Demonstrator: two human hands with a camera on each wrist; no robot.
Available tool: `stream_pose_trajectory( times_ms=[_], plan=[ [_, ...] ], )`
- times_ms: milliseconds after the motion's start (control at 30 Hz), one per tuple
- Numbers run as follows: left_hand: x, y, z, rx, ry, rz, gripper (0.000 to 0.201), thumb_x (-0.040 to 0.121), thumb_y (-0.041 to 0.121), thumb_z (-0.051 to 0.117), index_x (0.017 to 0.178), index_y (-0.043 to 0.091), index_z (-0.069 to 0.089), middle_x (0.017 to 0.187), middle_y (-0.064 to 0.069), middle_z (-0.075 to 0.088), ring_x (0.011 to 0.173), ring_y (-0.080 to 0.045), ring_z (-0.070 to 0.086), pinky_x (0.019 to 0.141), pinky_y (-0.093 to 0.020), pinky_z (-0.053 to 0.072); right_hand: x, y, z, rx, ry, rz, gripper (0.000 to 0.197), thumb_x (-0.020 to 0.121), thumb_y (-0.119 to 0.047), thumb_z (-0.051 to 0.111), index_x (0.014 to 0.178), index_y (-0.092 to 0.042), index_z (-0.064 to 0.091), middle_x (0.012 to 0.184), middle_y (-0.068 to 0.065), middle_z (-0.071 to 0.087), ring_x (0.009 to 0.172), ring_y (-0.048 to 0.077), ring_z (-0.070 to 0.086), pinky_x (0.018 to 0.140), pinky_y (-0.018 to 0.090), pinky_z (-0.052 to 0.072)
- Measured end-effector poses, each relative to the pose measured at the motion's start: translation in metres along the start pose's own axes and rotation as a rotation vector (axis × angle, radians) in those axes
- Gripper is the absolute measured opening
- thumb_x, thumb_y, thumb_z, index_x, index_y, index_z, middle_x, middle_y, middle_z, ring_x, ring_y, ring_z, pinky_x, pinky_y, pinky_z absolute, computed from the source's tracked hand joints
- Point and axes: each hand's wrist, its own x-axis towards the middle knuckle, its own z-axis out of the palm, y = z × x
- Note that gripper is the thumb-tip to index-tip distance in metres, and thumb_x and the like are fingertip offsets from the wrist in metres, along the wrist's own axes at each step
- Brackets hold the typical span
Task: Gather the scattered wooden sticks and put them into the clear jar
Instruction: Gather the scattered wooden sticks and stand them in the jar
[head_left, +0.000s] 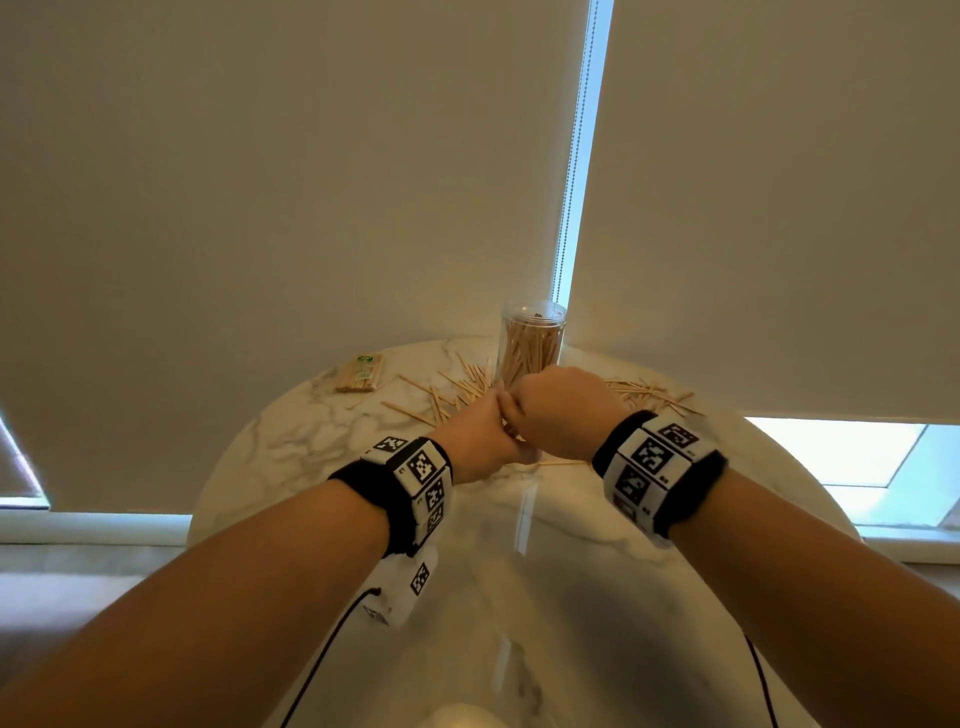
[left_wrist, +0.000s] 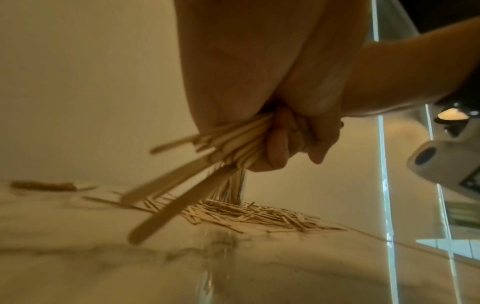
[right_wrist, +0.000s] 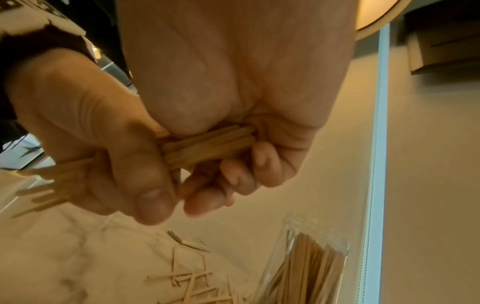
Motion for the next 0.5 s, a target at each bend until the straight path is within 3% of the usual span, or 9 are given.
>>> stream_pose_trajectory(
  times_ms=[100, 200, 267, 333, 400, 433, 500],
  plan=[
    [0.002, -0.001, -0.002, -0.045, -0.022, -0.038, 0.096, 0.070, 0.013, 0.085, 0.148, 0.030, 0.030, 0.069, 0.003, 0.058, 0.045, -0.006, 0.045, 0.042, -0.023, 0.038, -0.002, 0.000, -0.002, 0.005, -0.032, -0.068, 0.050, 0.105, -0.040, 0.025, 0.065, -0.021, 0.046, 0.060, -0.002, 0.054, 0.056, 0.014, 0.055, 0.056, 0.028, 0.045],
    [-0.004, 0.004, -0.007, -0.111, -0.126, 0.002, 0.065, 0.072, 0.006, 0.082, 0.129, 0.013, 0.051, 0.072, -0.012, 0.057, 0.047, -0.011, 0.043, 0.044, -0.027, 0.038, -0.007, 0.002, 0.006, 0.039, 0.014, -0.071, 0.051, 0.104, -0.044, 0.025, 0.063, -0.024, 0.047, 0.057, -0.004, 0.050, 0.054, 0.013, 0.052, 0.055, 0.028, 0.042],
    [-0.010, 0.011, -0.011, -0.076, -0.171, 0.022, 0.044, 0.075, 0.008, 0.081, 0.114, 0.015, 0.064, 0.082, -0.025, 0.064, 0.051, -0.015, 0.051, 0.049, -0.029, 0.046, -0.010, 0.006, 0.012, 0.060, 0.044, -0.042, 0.052, 0.103, -0.046, 0.026, 0.068, -0.021, 0.056, 0.058, -0.005, 0.053, 0.058, 0.014, 0.055, 0.059, 0.030, 0.047],
    [-0.013, 0.017, -0.018, -0.076, -0.232, -0.004, 0.042, 0.079, 0.017, 0.081, 0.117, 0.025, 0.063, 0.090, -0.021, 0.071, 0.062, -0.021, 0.063, 0.060, -0.032, 0.057, -0.014, 0.013, 0.015, 0.127, 0.080, -0.015, 0.048, 0.104, -0.045, 0.029, 0.069, -0.025, 0.056, 0.058, -0.007, 0.054, 0.055, 0.010, 0.054, 0.060, 0.027, 0.048],
    [-0.016, 0.018, -0.026, -0.056, -0.211, -0.030, 0.033, 0.086, 0.037, 0.074, 0.115, 0.039, 0.058, 0.093, -0.008, 0.076, 0.078, -0.021, 0.071, 0.079, -0.037, 0.059, -0.019, 0.024, 0.018, 0.197, 0.097, 0.052, 0.048, 0.105, -0.043, 0.033, 0.065, -0.028, 0.055, 0.055, -0.007, 0.052, 0.051, 0.006, 0.049, 0.057, 0.025, 0.041],
    [-0.015, 0.015, -0.032, -0.006, -0.140, -0.025, 0.031, 0.088, 0.051, 0.067, 0.116, 0.041, 0.058, 0.093, -0.002, 0.077, 0.084, -0.016, 0.072, 0.088, -0.039, 0.057, -0.022, 0.030, 0.018, 0.227, 0.101, 0.106, 0.049, 0.104, -0.042, 0.035, 0.062, -0.027, 0.056, 0.053, -0.007, 0.050, 0.049, 0.006, 0.048, 0.055, 0.025, 0.037],
    [-0.009, 0.005, -0.043, 0.013, 0.082, -0.079, 0.054, 0.087, 0.070, 0.050, 0.125, 0.033, 0.059, 0.094, 0.007, 0.077, 0.093, -0.011, 0.070, 0.097, -0.045, 0.051, -0.028, 0.044, 0.018, 0.299, 0.106, 0.220, 0.052, 0.103, -0.038, 0.037, 0.060, -0.020, 0.060, 0.051, -0.005, 0.048, 0.047, 0.011, 0.046, 0.051, 0.026, 0.034]
  ],
)
